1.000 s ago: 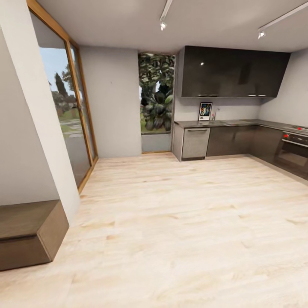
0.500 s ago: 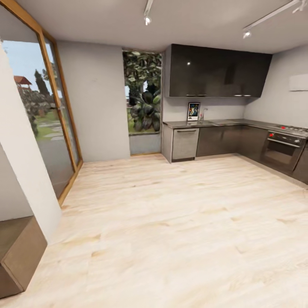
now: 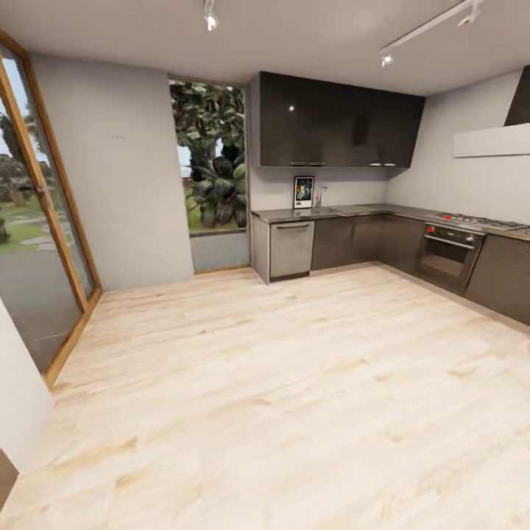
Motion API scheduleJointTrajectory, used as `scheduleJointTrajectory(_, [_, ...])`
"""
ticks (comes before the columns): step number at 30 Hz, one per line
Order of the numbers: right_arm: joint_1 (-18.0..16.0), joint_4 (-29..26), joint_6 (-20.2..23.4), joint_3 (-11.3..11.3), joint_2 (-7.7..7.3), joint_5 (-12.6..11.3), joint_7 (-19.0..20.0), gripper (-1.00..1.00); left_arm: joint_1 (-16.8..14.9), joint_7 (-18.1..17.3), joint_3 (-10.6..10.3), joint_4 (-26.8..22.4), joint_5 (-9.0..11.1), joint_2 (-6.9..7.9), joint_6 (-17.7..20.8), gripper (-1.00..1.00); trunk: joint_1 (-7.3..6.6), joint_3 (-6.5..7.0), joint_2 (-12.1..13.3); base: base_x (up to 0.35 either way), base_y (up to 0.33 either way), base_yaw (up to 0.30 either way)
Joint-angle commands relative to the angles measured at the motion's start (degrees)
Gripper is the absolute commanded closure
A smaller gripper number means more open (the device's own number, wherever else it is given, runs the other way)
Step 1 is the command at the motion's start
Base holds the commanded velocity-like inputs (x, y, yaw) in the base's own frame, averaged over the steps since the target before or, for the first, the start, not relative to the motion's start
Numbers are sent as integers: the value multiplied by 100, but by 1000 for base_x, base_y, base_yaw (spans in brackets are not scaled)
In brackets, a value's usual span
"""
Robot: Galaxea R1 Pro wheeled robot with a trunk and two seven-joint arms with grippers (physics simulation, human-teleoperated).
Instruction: Pick up the poster from the kitchen countertop and hang it on one of the wall nails in the kitchen.
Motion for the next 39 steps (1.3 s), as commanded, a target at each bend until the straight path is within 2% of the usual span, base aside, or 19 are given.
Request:
scheduleJointTrajectory(1, [-3,5,-18,2,0,8,-1,-100,2,0,6,-6,-2,-1,-10,-100,4,-5,-2,337,0,-87])
scheduleJointTrajectory(20, [-3,13,-17,10,1,9,-1,-100,2,0,6,-5,-9,-1,-10,-100,4,-5,-2,337,-4,-15])
scheduleJointTrajectory(39, [-3,13,-18,11,1,8,-1,-100,2,0,6,-6,-10,-1,-10,-100,4,-5,-2,318,-108,0])
